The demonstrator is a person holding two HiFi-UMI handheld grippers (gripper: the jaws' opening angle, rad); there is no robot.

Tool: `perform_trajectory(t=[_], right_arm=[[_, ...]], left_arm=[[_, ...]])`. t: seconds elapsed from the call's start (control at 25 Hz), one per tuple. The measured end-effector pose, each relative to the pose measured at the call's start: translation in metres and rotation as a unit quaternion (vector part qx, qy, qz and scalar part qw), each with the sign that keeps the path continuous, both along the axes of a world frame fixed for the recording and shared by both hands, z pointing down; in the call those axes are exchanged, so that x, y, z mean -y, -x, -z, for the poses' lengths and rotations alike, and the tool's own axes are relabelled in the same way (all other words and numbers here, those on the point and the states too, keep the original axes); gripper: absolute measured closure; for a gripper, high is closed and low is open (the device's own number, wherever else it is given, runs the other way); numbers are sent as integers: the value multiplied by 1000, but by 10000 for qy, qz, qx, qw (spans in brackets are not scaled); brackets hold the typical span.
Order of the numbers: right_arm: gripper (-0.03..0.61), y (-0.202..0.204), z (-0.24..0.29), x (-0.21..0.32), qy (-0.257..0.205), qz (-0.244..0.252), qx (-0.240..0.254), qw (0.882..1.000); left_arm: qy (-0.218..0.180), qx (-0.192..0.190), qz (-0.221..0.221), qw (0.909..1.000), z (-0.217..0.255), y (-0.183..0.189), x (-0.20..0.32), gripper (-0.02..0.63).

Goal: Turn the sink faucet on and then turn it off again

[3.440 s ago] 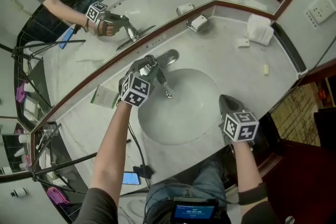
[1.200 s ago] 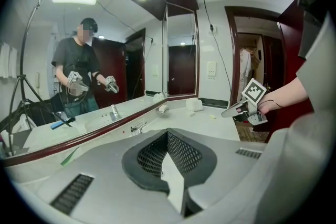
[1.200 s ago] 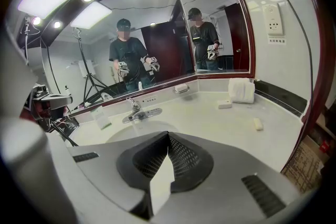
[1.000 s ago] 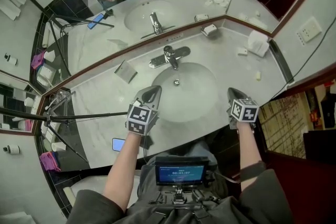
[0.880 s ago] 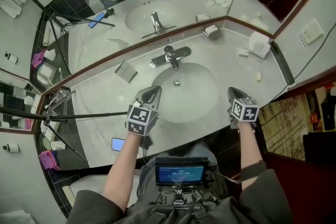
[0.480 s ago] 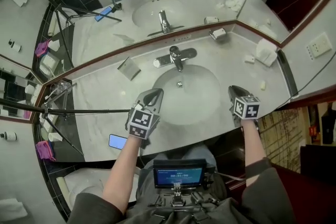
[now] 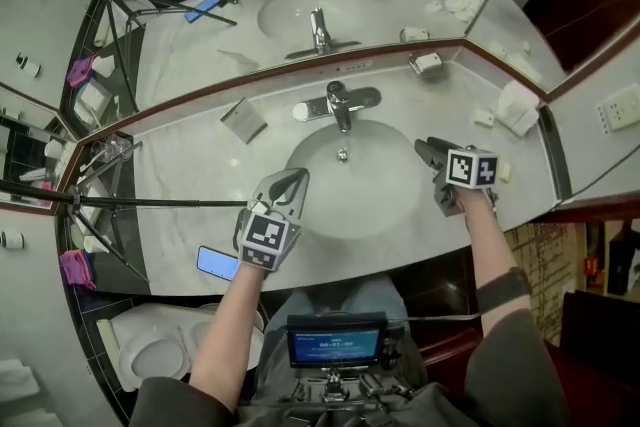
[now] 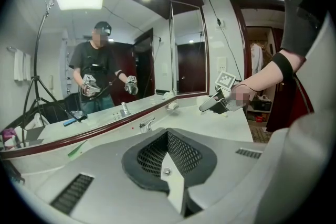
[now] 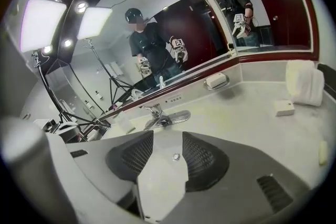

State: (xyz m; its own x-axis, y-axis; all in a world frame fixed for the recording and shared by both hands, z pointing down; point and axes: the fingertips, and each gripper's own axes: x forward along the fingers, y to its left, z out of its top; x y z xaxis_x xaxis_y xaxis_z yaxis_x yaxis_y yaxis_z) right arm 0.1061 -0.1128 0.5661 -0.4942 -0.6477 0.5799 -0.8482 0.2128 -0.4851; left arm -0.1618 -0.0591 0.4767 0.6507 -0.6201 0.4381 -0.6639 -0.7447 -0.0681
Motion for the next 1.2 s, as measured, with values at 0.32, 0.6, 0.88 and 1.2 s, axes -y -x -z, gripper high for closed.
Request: perform_trajectory(t=[0.32,0.6,0.88,1.2], right_arm=[[336,61,-17,66,358,605,770,9946],[313,111,-36,115,973,683,1741,9775],[313,145,-40,140,1229,720,2187,9653],[326,167,-44,149,1409,752,2716,9491]], left_arm=[[43,68,233,9997,-12,-2,1,612],[62,118,389,9992,-23,-3,8,612],[185,113,616,9979,-32,3,6,612],[263,205,591,9977,-45,8,6,612]])
